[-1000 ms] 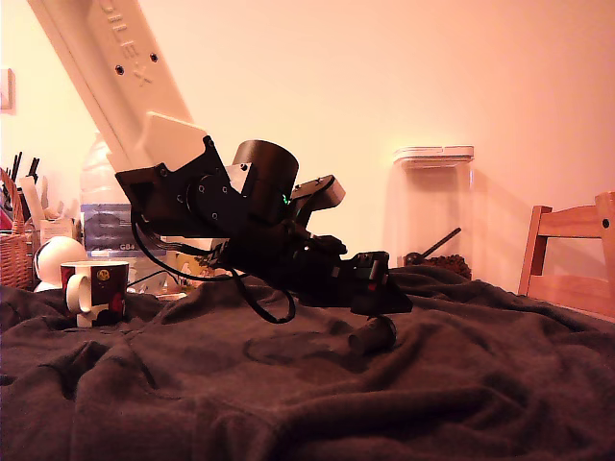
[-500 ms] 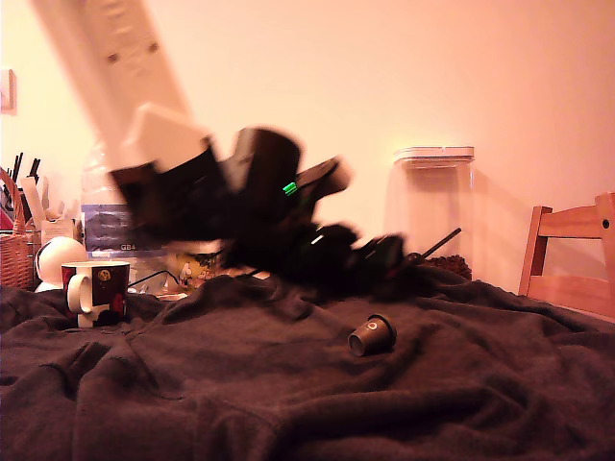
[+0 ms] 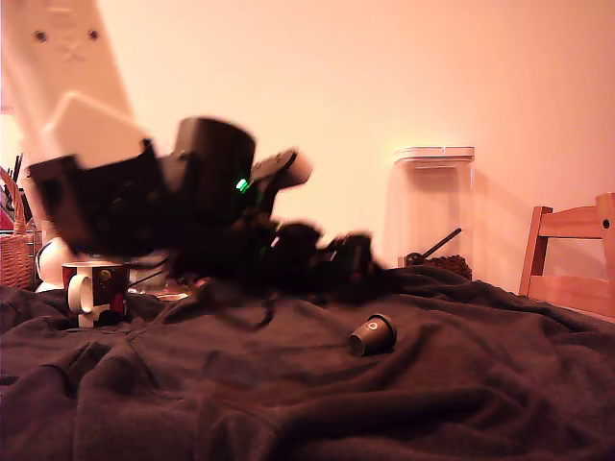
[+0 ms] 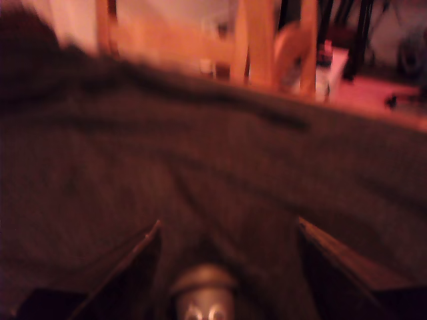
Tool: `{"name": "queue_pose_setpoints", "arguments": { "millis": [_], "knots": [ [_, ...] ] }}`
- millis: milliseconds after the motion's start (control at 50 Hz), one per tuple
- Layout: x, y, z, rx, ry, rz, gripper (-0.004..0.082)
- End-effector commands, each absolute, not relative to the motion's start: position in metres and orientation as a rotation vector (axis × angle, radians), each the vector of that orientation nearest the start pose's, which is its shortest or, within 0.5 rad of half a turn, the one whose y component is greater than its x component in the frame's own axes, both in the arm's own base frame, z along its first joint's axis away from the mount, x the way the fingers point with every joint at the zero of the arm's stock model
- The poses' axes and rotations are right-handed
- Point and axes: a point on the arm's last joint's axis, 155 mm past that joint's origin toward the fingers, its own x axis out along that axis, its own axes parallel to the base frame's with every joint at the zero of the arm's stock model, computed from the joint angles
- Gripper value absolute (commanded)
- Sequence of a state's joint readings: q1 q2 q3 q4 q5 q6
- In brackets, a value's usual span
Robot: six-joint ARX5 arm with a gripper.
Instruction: Pick up the coffee capsules from the table one by one and drop them inside the nearest coffee cup
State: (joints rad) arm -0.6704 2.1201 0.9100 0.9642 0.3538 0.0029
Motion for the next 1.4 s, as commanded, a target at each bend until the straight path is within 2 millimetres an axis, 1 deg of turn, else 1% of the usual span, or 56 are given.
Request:
{"name": "queue_pose_setpoints", "arguments": {
  "millis": [0,220,300,940,1160,1260,1380],
  "knots": [
    [0.378,-0.380,0.062,0.041,0.250,-1.011,0.0569],
    [0.379,-0.377,0.056,0.055,0.273,-0.996,0.0568],
    [0.384,-0.376,0.052,0.063,0.296,-0.970,0.0568],
    [0.391,-0.380,0.031,0.143,0.450,-0.972,0.0565],
    [0.391,-0.382,0.029,0.148,0.478,-0.975,0.0562],
    [0.391,-0.381,0.026,0.150,0.493,-0.973,0.0531],
    [0.391,-0.381,0.026,0.151,0.497,-0.973,0.0527]
  ]
}}
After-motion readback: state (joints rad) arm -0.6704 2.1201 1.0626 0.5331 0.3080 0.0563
